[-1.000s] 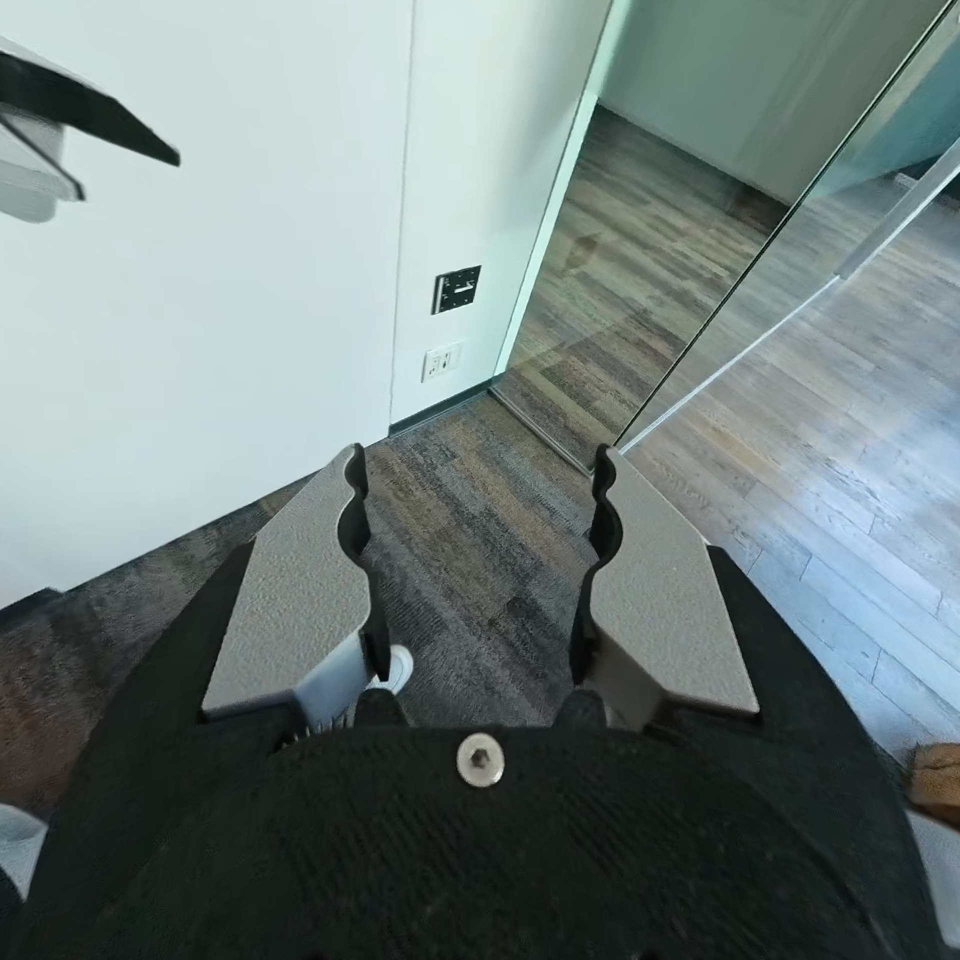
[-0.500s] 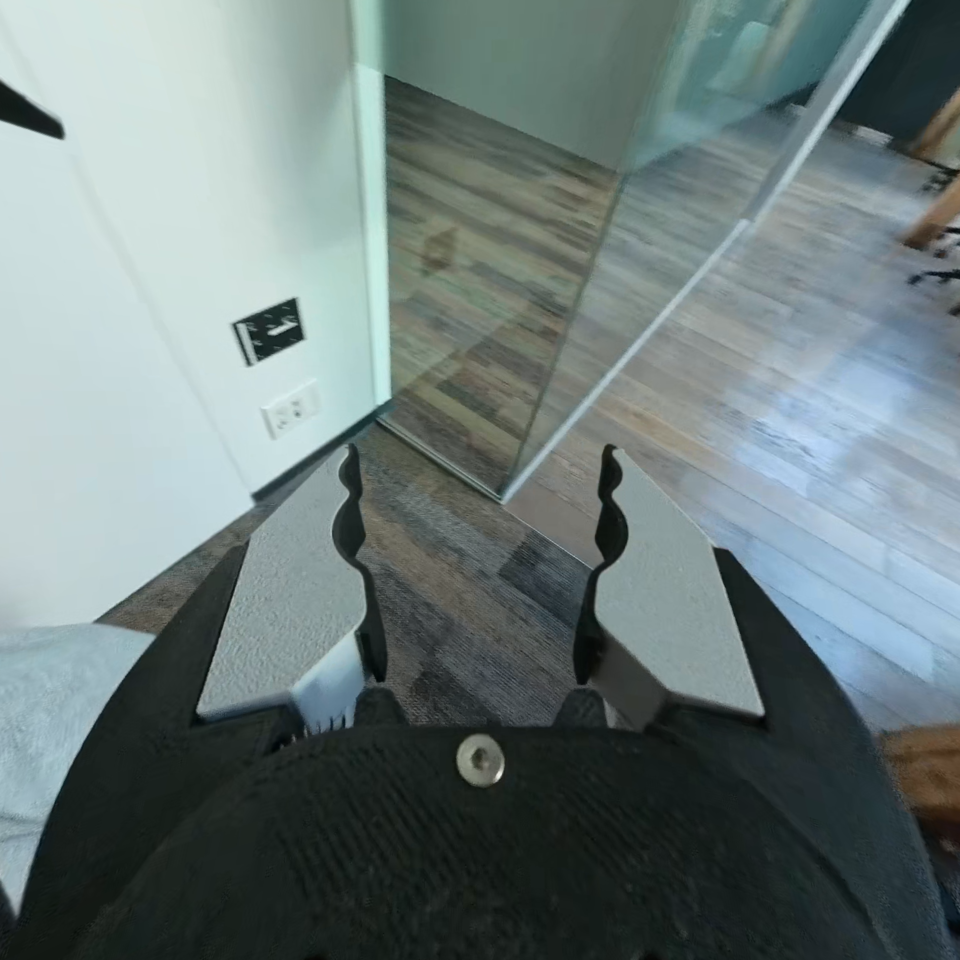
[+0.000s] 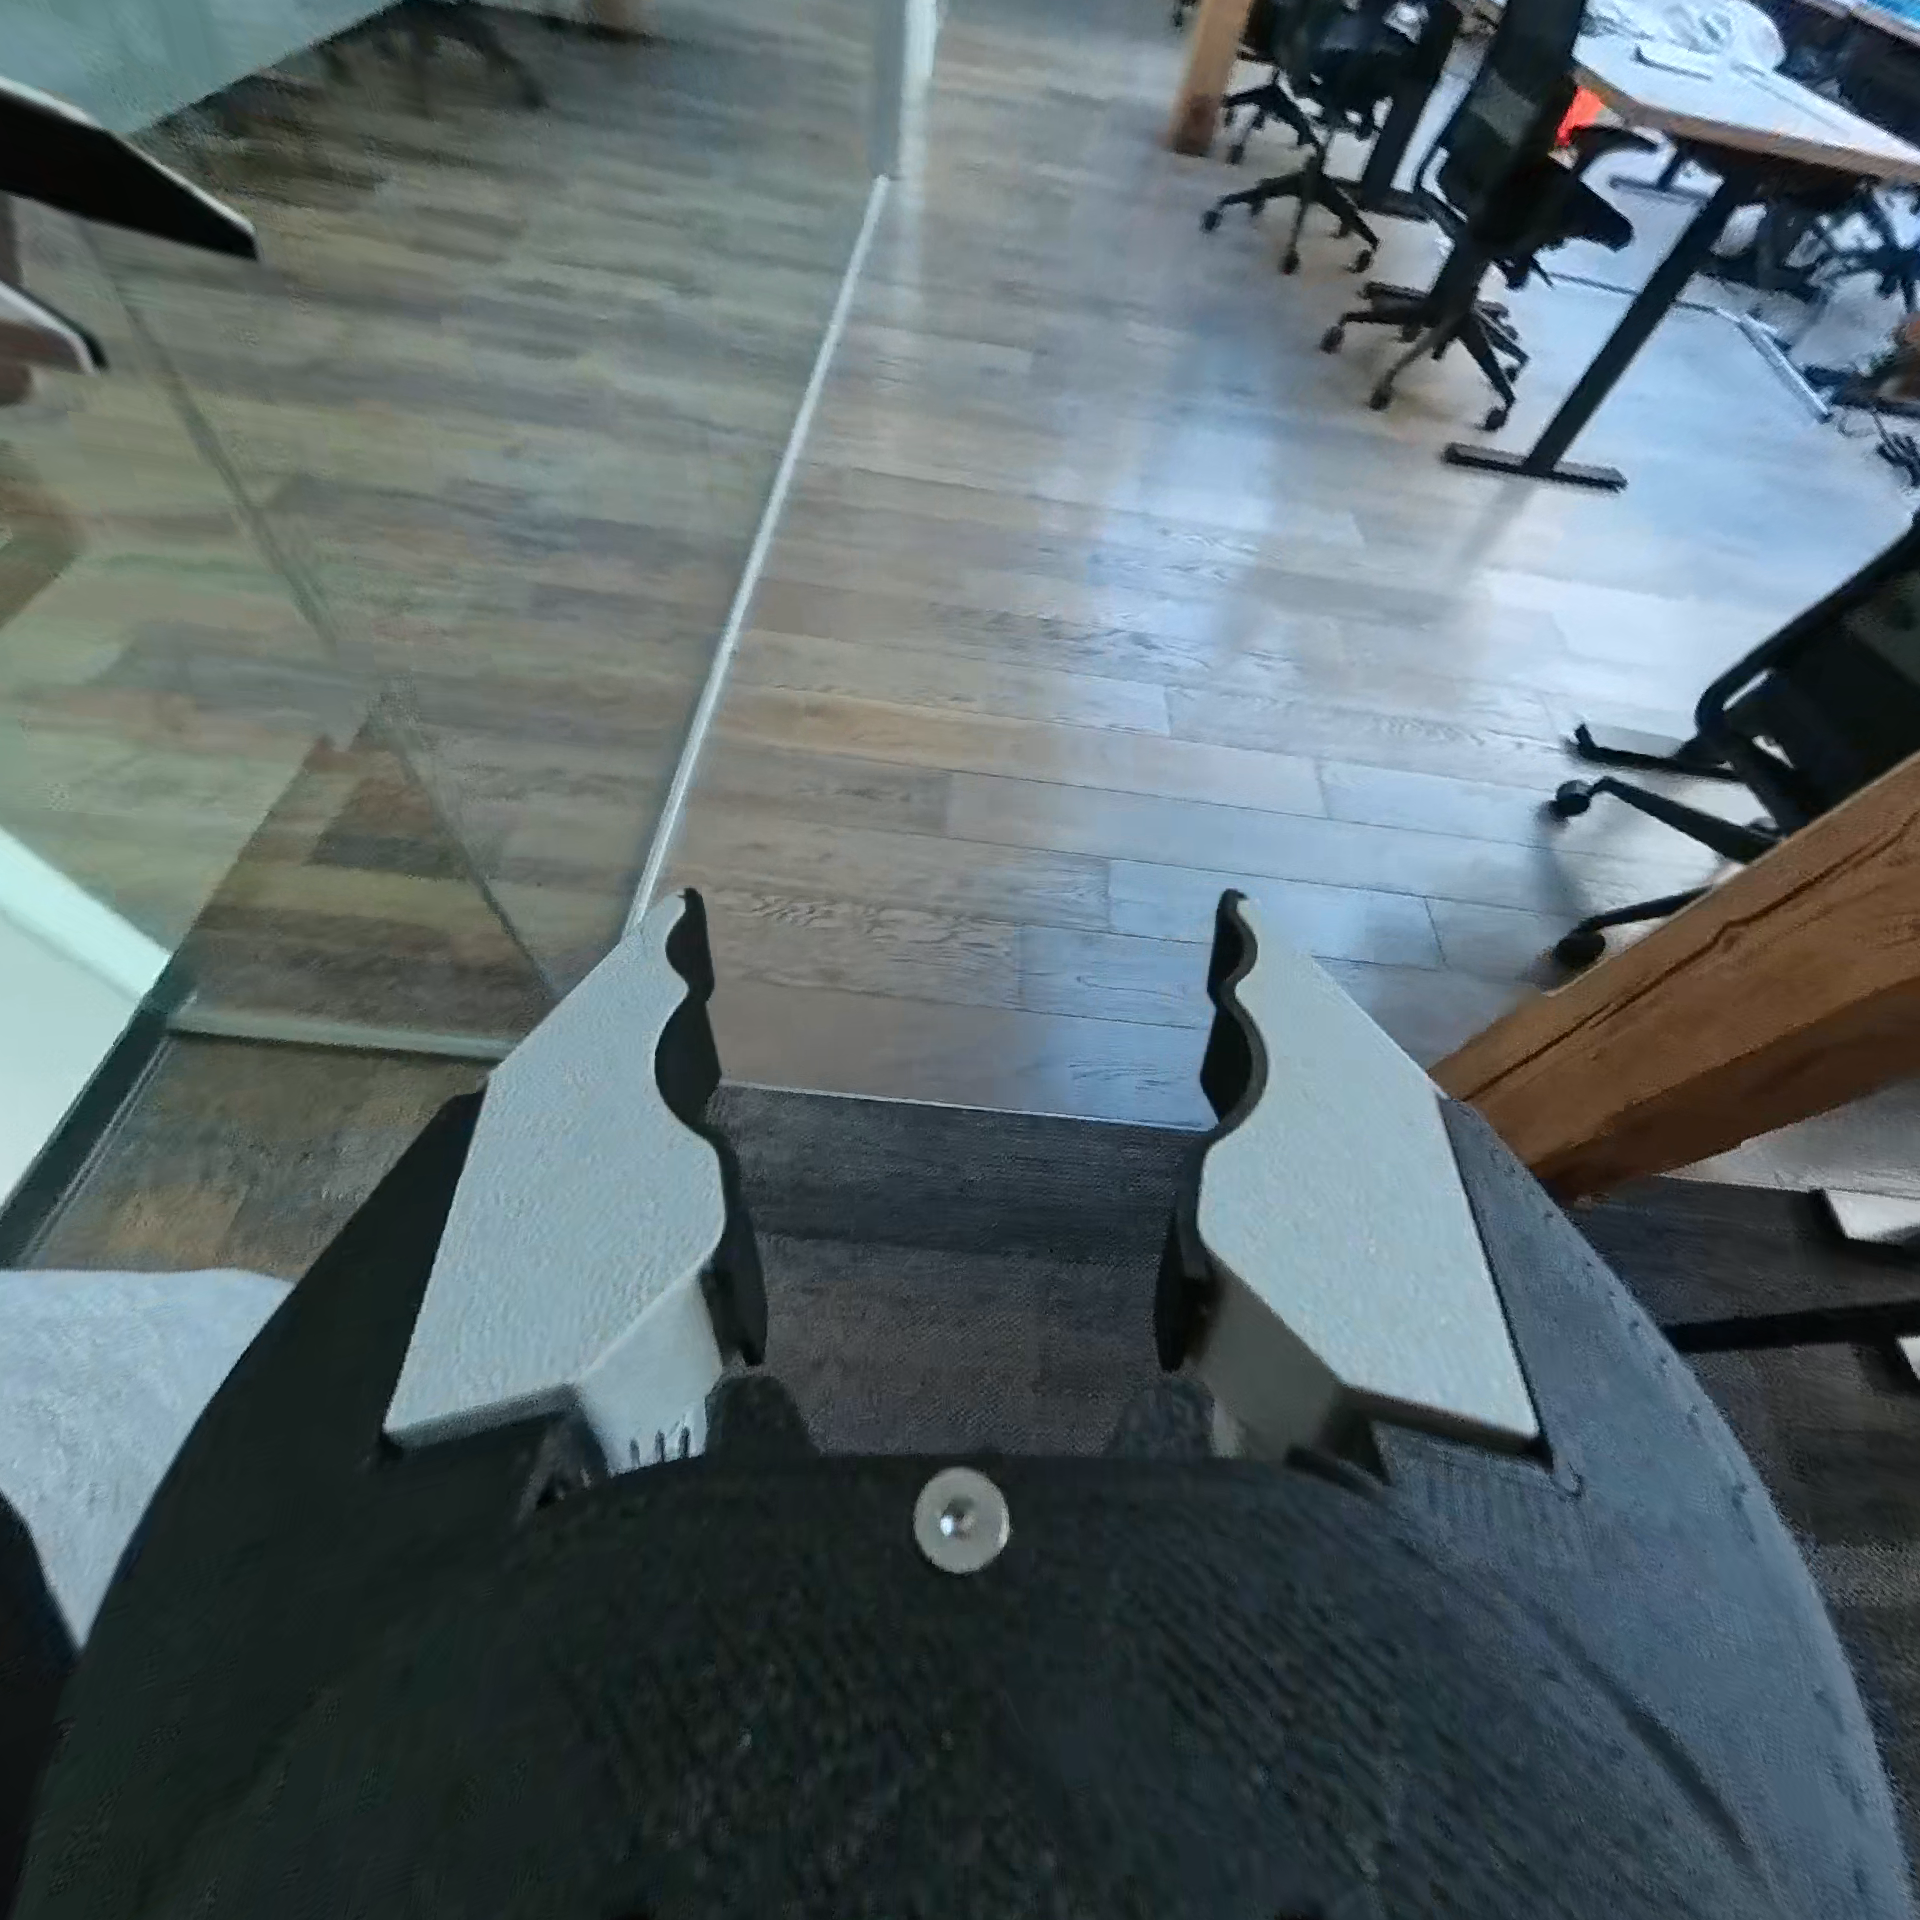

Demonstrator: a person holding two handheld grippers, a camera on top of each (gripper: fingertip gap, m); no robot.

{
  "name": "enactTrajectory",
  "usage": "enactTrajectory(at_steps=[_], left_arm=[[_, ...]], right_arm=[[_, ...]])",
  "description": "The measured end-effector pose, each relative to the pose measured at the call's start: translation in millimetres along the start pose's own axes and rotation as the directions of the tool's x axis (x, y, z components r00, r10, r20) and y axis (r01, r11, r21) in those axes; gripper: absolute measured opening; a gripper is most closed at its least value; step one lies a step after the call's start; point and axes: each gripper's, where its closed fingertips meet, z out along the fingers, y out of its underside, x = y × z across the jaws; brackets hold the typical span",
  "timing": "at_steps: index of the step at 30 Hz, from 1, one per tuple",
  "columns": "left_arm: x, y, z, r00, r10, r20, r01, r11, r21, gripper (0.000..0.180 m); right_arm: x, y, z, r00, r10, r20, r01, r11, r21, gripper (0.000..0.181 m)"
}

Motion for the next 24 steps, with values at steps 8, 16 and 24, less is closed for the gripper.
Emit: enactTrajectory(at_steps=[8,16,24], left_arm=[[-180,-112,128,0.995,0.042,-0.087,-0.034,0.996,0.084,0.060],[-337,-111,231,0.996,0.042,-0.077,-0.041,0.999,0.014,0.055],[-538,-180,309,0.999,-0.032,0.042,0.033,0.999,-0.014,0.051]], right_arm=[[118,-50,99,0.973,0.032,-0.227,-0.044,0.998,-0.045,0.075],[191,-67,279,0.973,0.068,-0.221,-0.084,0.994,-0.066,0.061],[271,-241,546,0.995,0.040,0.092,-0.044,0.998,0.037,0.058]])
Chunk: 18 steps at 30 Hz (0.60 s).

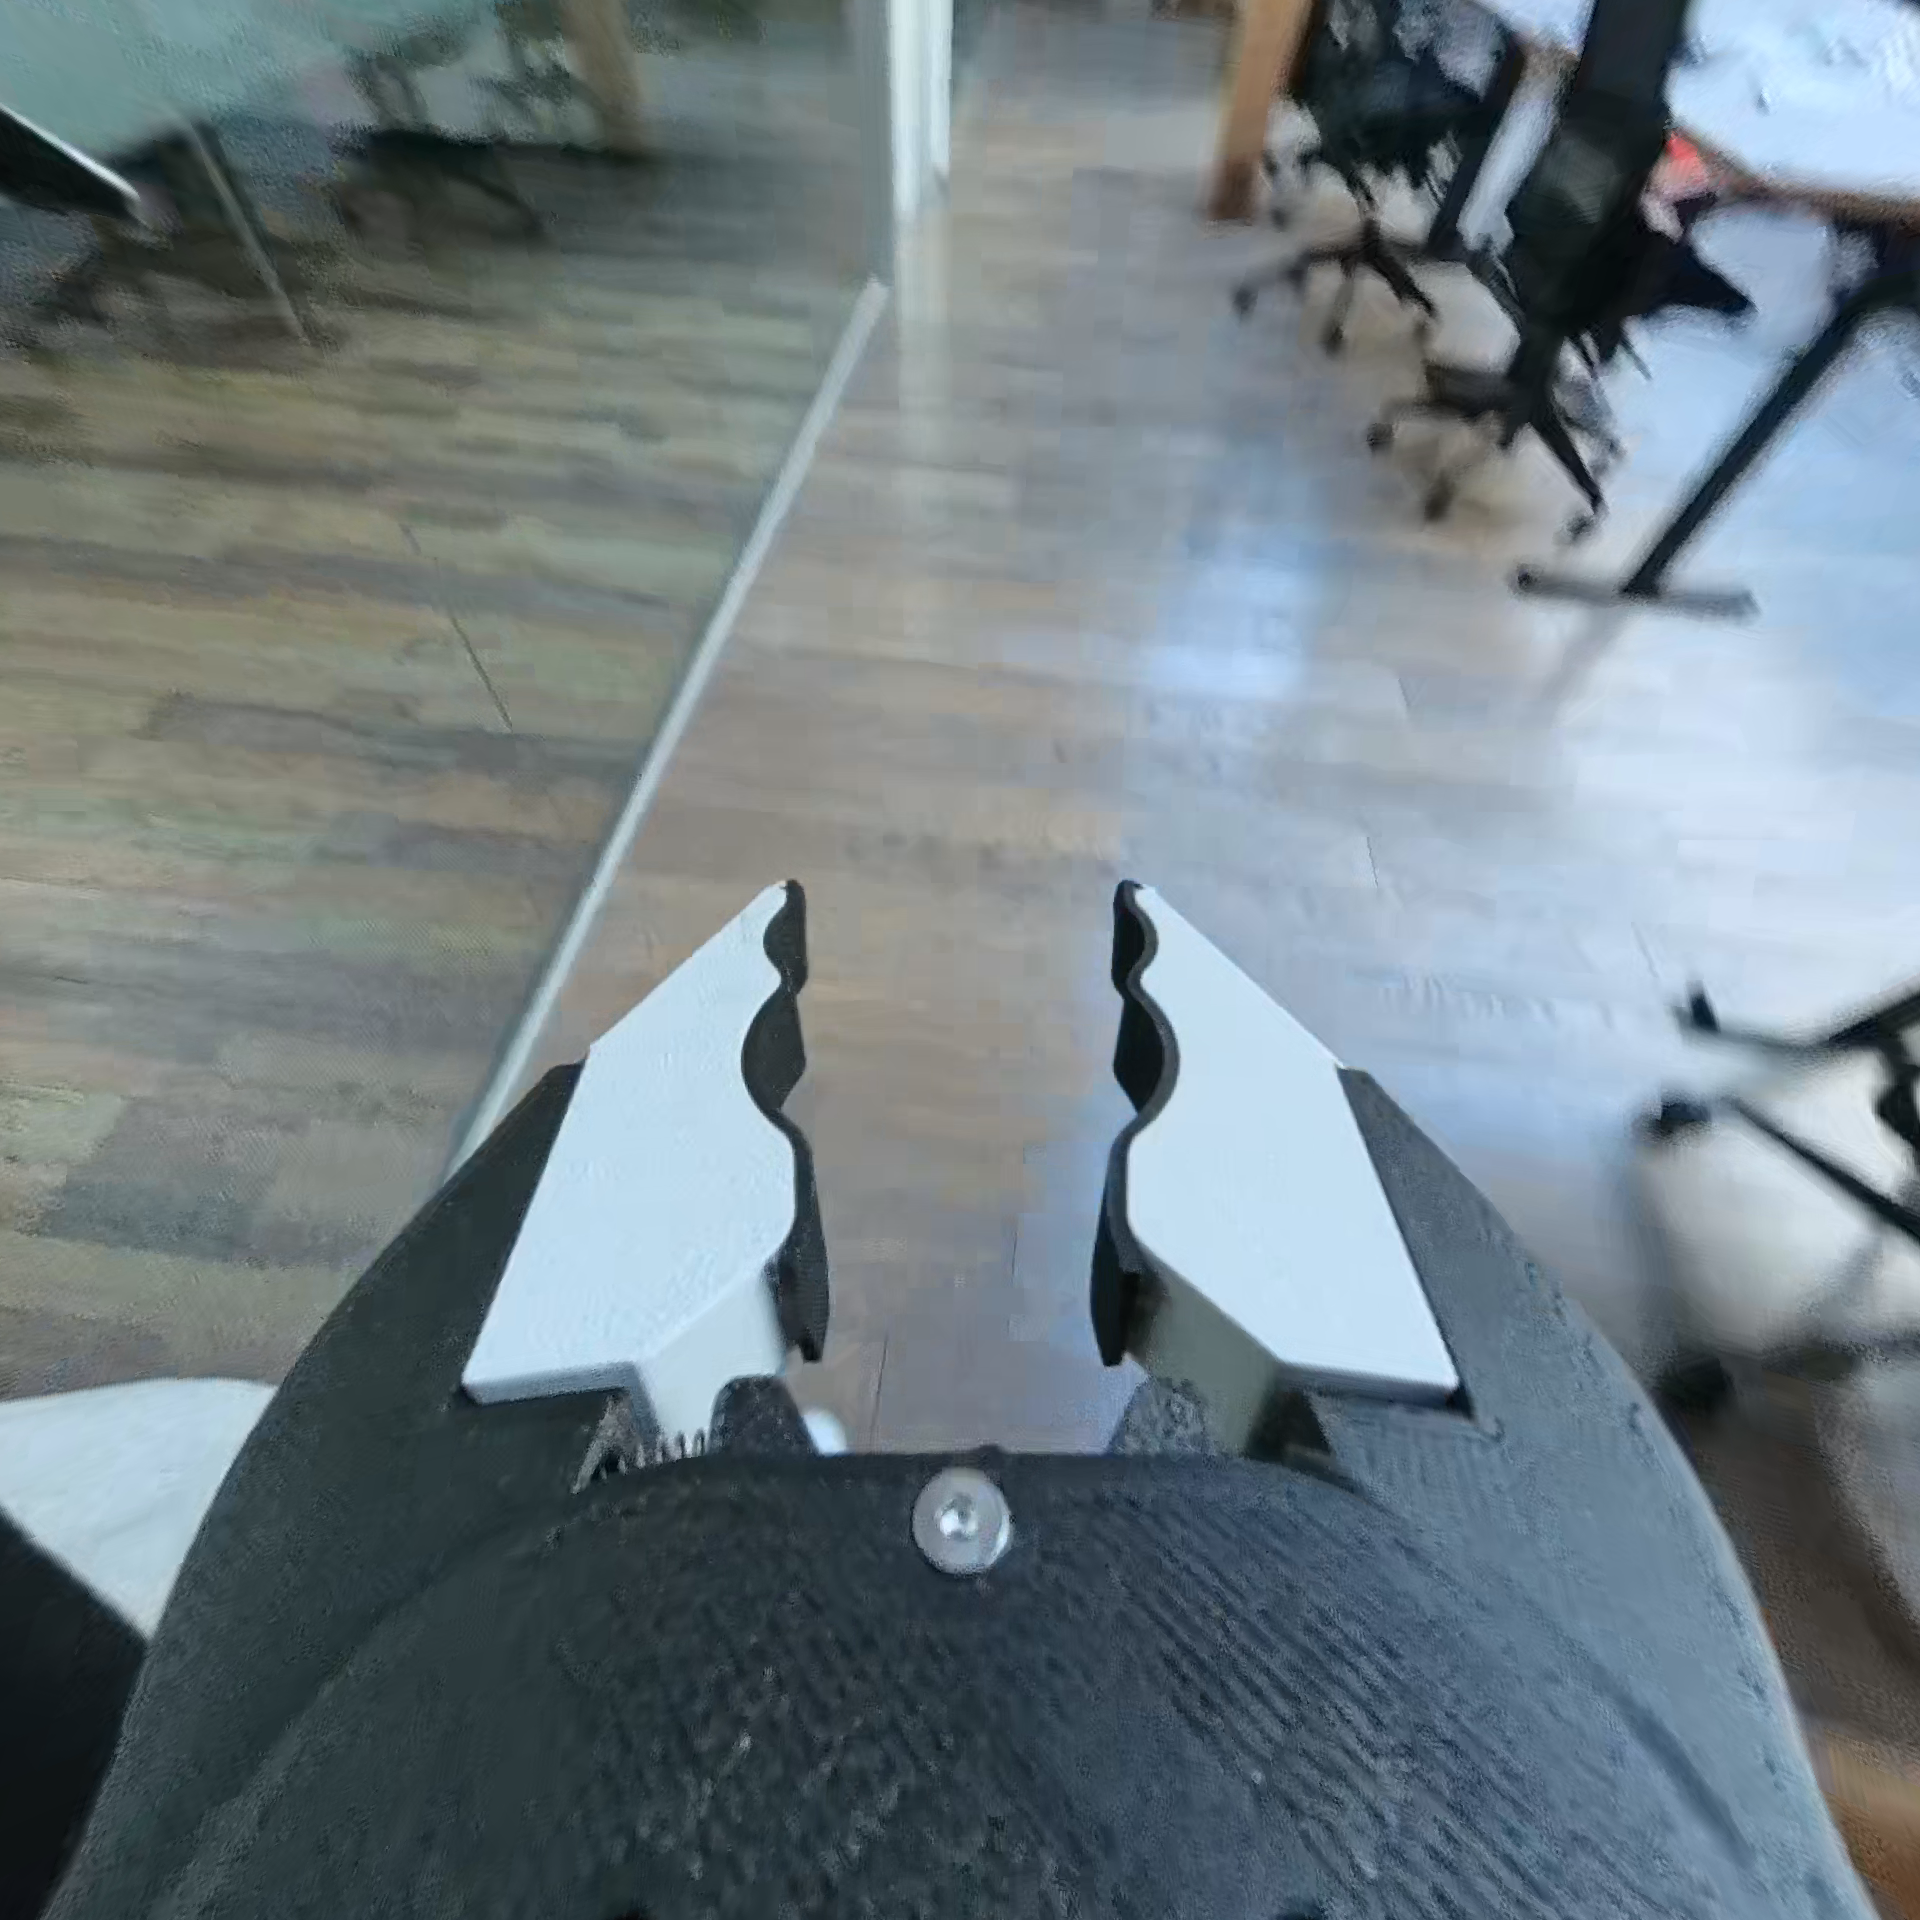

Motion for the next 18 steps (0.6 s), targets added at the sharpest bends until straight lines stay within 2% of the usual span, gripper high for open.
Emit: enactTrajectory(at_steps=[2,4,8,10,13,18], left_arm=[[-51,-17,8,0.996,0.042,0.074,-0.041,0.999,-0.014,0.051],[-98,-22,15,0.991,0.041,0.130,-0.034,0.998,-0.056,0.051],[-169,-20,32,0.990,0.077,0.116,-0.062,0.990,-0.130,0.050],[-206,-16,43,0.988,0.118,0.099,-0.099,0.979,-0.177,0.050],[-272,-17,71,0.982,0.181,0.051,-0.165,0.961,-0.223,0.050],[-404,-55,143,0.973,0.231,-0.010,-0.228,0.952,-0.204,0.050]], right_arm=[[7,-51,58,0.994,-0.084,0.069,0.080,0.995,0.063,0.057],[8,-84,104,0.979,-0.161,0.128,0.153,0.986,0.068,0.057],[27,-110,170,0.897,-0.393,0.202,0.388,0.919,0.064,0.055],[49,-111,204,0.862,-0.457,0.218,0.460,0.887,0.040,0.053],[92,-114,260,0.859,-0.468,0.205,0.485,0.874,-0.038,0.049],[156,-153,361,0.904,-0.417,0.099,0.426,0.900,-0.097,0.035]])
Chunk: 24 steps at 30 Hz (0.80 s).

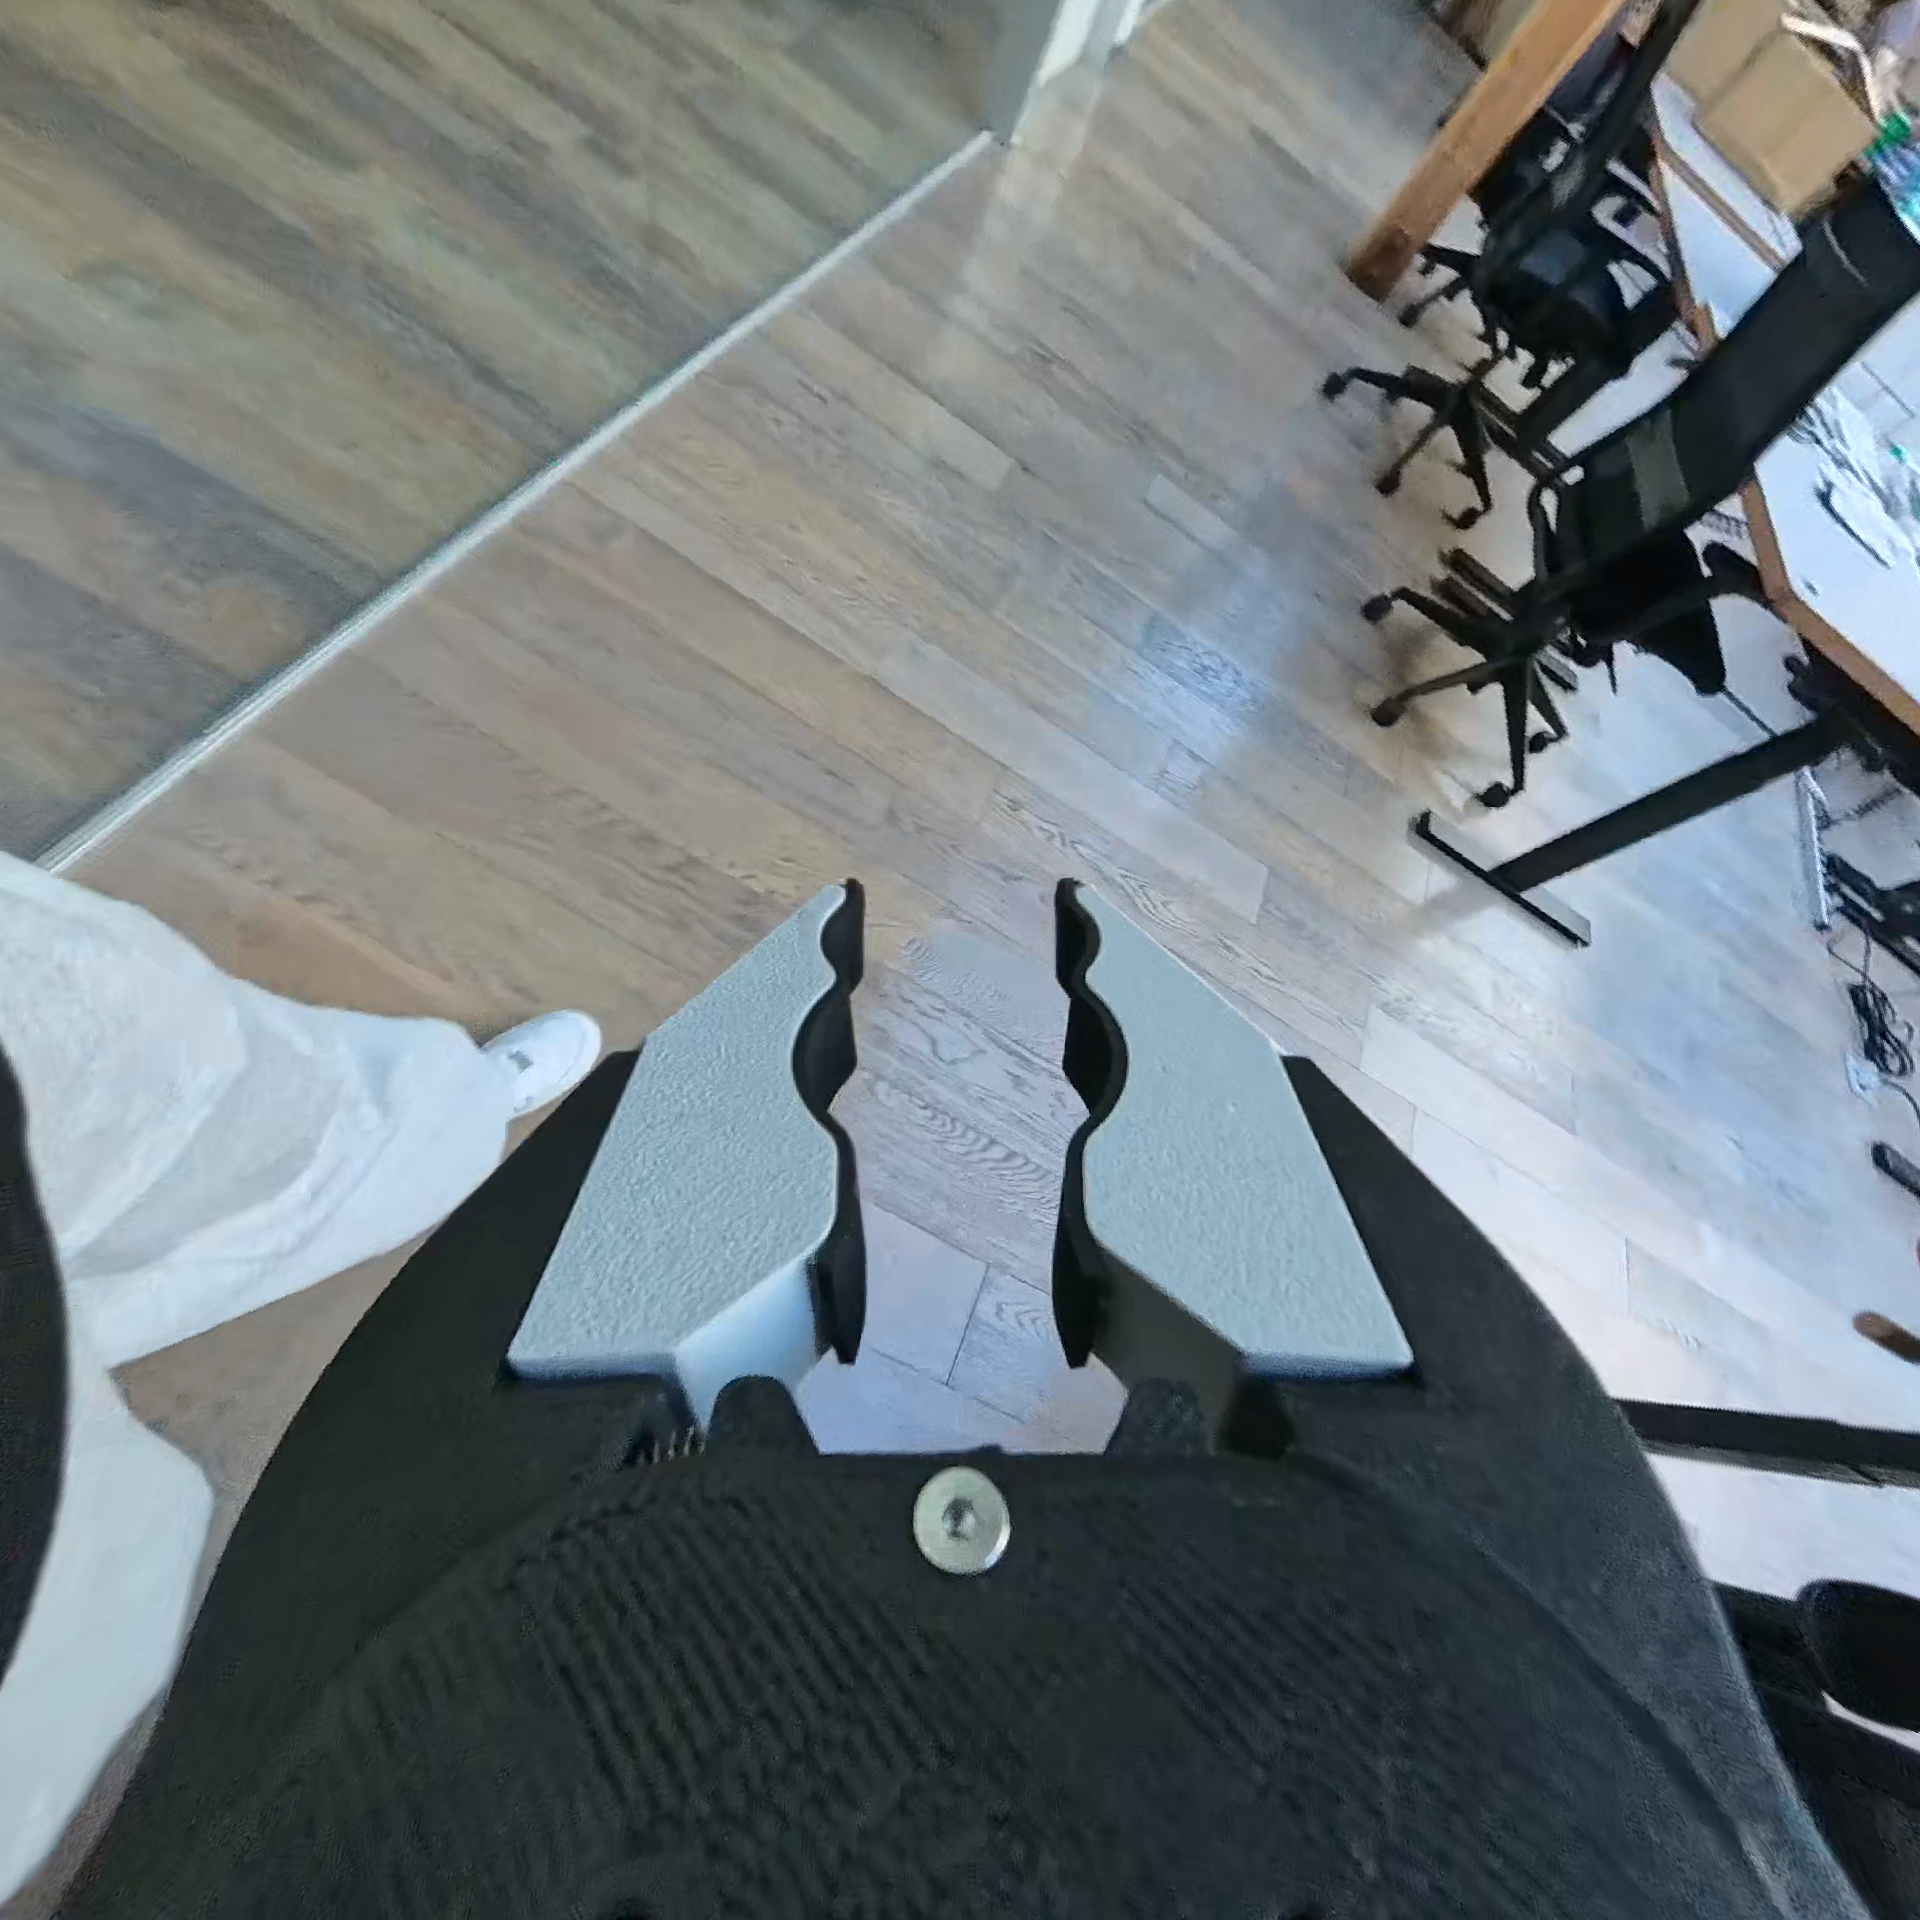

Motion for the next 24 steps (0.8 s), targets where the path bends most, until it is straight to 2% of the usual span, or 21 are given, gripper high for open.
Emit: enactTrajectory(at_steps=[3,7,12,18,21,24], left_arm=[[-80,-38,40,0.999,-0.009,-0.048,0.011,0.999,0.038,0.050],[-168,-84,106,0.992,0.050,-0.118,-0.042,0.996,0.074,0.047],[-250,-131,193,0.985,-0.016,-0.174,0.040,0.990,0.134,0.046],[-342,-178,298,0.969,-0.148,-0.200,0.191,0.957,0.219,0.043],[-400,-196,347,0.975,-0.160,-0.154,0.195,0.948,0.251,0.035],[-470,-207,392,0.982,-0.173,-0.080,0.187,0.956,0.226,0.031]], right_arm=[[54,-31,52,0.995,0.072,-0.069,-0.071,0.997,0.019,0.019],[117,-67,115,0.981,0.134,-0.138,-0.122,0.989,0.088,0.005],[184,-69,179,0.922,0.297,-0.247,-0.268,0.953,0.143,0.002],[294,-20,252,0.785,0.472,-0.401,-0.437,0.881,0.182,0.000],[362,-11,316,0.795,0.492,-0.355,-0.446,0.871,0.208,0.000],[441,-20,397,0.838,0.457,-0.298,-0.410,0.888,0.209,0.000]])
